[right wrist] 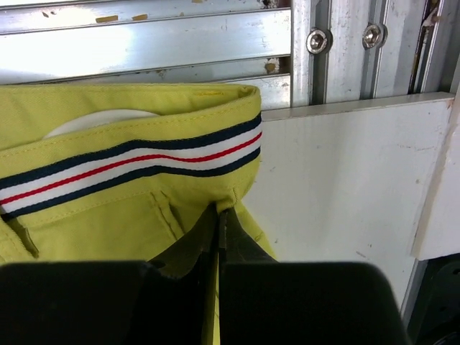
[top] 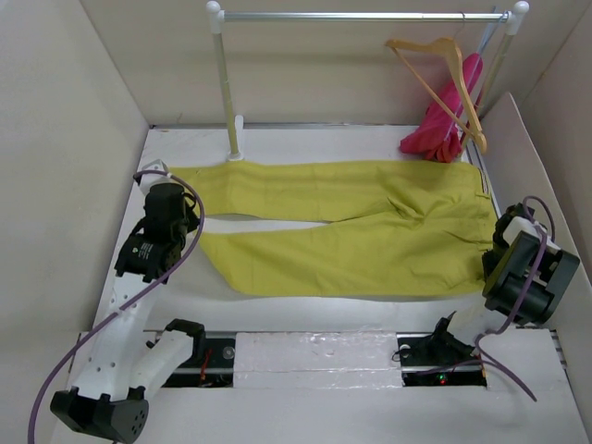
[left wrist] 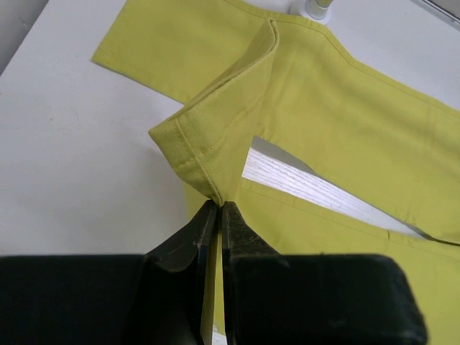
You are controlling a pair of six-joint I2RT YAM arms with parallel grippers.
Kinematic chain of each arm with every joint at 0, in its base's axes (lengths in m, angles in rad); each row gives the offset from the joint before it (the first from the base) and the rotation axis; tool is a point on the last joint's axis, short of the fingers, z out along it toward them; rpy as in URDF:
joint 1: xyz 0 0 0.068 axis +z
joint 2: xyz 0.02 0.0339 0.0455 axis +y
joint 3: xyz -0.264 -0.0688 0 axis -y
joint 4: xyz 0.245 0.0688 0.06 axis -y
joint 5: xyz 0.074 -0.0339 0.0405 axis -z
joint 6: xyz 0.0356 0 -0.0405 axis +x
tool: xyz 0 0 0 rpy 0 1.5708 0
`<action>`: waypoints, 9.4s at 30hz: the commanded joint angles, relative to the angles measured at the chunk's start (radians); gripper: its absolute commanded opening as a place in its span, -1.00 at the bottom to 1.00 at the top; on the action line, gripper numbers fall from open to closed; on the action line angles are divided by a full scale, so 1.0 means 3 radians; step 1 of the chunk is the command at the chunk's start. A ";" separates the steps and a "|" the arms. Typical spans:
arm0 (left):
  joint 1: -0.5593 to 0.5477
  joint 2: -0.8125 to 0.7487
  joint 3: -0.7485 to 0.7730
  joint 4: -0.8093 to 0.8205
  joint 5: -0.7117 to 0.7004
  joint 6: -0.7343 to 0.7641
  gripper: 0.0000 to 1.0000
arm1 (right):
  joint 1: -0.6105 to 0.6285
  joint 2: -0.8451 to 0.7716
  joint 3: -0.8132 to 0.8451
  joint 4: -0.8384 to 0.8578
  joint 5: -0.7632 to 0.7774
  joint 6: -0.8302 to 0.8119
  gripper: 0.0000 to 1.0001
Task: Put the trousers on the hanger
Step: Fold the trousers at the center of the board.
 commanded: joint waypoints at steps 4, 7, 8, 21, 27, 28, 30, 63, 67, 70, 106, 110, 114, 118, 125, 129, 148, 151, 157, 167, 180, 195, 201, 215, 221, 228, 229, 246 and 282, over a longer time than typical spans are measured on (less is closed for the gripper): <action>0.0030 -0.0023 0.0018 0.0033 -0.0247 0.0081 -1.00 | -0.0015 -0.0386 0.0018 0.0158 -0.0159 -0.0656 -1.00; 0.0030 -0.0038 0.0064 -0.0008 -0.0349 0.0132 -1.00 | -0.0086 -0.0704 0.0069 0.0042 -0.0251 -0.1254 -1.00; 0.0030 -0.0048 0.0074 -0.0029 -0.0440 0.0137 -1.00 | -0.0087 -0.0745 0.0181 -0.0030 -0.0261 -0.1387 -1.00; 0.0030 0.0145 0.0826 -0.0412 -0.0881 0.0117 -1.00 | 0.0322 -0.0934 0.1050 -0.1235 -0.0272 -0.2426 -1.00; 0.0030 0.0289 0.1189 -0.0607 -0.1203 0.0076 -1.00 | 0.0629 -0.1455 0.0806 -0.1753 -0.0650 -0.2114 -1.00; 0.0030 0.0284 0.1123 -0.0597 -0.1208 0.0076 -1.00 | 0.0725 -0.1506 0.0892 -0.1830 -0.0640 -0.2074 -1.00; 0.0030 0.0274 0.1026 -0.0602 -0.1361 0.0035 -1.00 | 0.0818 -0.1578 0.1127 -0.1938 -0.0620 -0.2088 -1.00; 0.0264 0.2615 0.1889 -0.0341 -0.2242 0.0025 -1.00 | 0.0522 0.1376 0.3612 -0.0266 -0.1407 -0.2145 -1.00; 0.0750 0.3019 0.2277 -0.0397 -0.1716 -0.0026 -1.00 | 0.0522 0.1622 0.3924 -0.0246 -0.1678 -0.2135 -1.00; 0.0965 0.3315 0.2538 -0.0412 -0.1612 -0.0016 -1.00 | 0.0522 0.1791 0.4078 -0.0184 -0.1821 -0.2114 -1.00; 0.1103 0.4735 0.3939 -0.0750 -0.1699 0.0061 -1.00 | 0.0552 0.2424 0.4380 0.0225 -0.1892 -0.1951 -1.00; 0.1139 0.5207 0.4542 -0.0760 -0.1556 0.0050 -0.96 | 0.0583 0.2542 0.4472 0.0266 -0.1989 -0.1874 -1.00; 0.1139 0.5280 0.4824 -0.0719 -0.1475 -0.0036 -0.71 | 0.0583 0.2482 0.4355 0.0363 -0.2138 -0.1813 -0.60; 0.1139 0.4644 0.4417 -0.0200 -0.1286 -0.0027 0.20 | 0.0654 0.2190 0.3957 0.0578 -0.2184 -0.1792 0.25; 0.1062 0.3046 0.2740 0.1010 -0.0887 0.0200 0.74 | 0.0685 0.1496 0.3064 0.0878 -0.2271 -0.1808 0.40; 0.1501 0.2555 0.1450 0.0952 -0.0092 -0.0353 0.01 | 0.0685 0.0913 0.2175 0.1318 -0.2240 -0.1659 -0.32; 0.2223 0.3715 0.1266 0.1770 0.2136 -0.0568 -0.38 | 0.1508 -0.0229 0.0852 0.1529 -0.2552 -0.1935 -0.59; 0.2223 0.3766 0.1271 0.1878 0.2161 -0.0625 -0.32 | 0.1708 -0.0224 0.0750 0.1493 -0.2598 -0.2001 -0.53; 0.2223 0.4011 0.1593 0.1786 0.2105 -0.0712 -0.31 | 0.1887 -0.0351 0.0530 0.1483 -0.2670 -0.2073 -0.42; 0.2096 0.4395 0.2160 0.1551 0.1936 -0.0686 -0.30 | 0.2275 -0.0505 0.0448 0.1360 -0.2798 -0.2186 -0.22; 0.2096 0.4181 0.1910 0.1500 0.1768 -0.0691 -1.00 | 0.2424 -0.0617 0.0351 0.1360 -0.2680 -0.2165 -0.22; 0.2096 0.2994 0.1327 0.0825 0.0847 -0.0579 -1.00 | 0.2250 -0.0520 0.0300 0.1355 -0.2808 -0.2416 -0.22; 0.2096 0.3529 0.1526 0.0610 0.0770 -0.0569 -0.98 | 0.2250 -0.0505 0.0397 0.1284 -0.2864 -0.2482 -0.23; 0.2025 0.2801 0.1312 0.0748 0.0576 -0.0375 0.05 | 0.2250 -0.0587 0.0305 0.1161 -0.2783 -0.2482 -0.17; 0.0974 0.3018 0.1297 0.0758 0.0719 -0.0399 0.05 | 0.1954 -0.0663 0.0203 0.1155 -0.2649 -0.2324 -0.11; 0.0235 0.3673 0.1710 0.0794 0.0816 -0.0527 0.04 | 0.1050 -0.0694 -0.0068 0.1513 -0.2849 -0.1686 0.27; 0.0234 0.3725 0.1726 0.0830 0.0857 -0.0548 0.03 | 0.0841 -0.0714 -0.0094 0.1534 -0.2839 -0.1649 0.33; 0.1068 0.4139 0.1379 0.1009 0.1000 -0.0333 0.00 | 0.0082 0.0272 -0.0120 0.2414 -0.2368 -0.1015 -0.10; -0.0081 0.2513 0.0724 0.0876 0.0740 -0.0553 0.03 | -0.0986 -0.1032 -0.0590 0.1667 -0.2246 -0.1398 0.54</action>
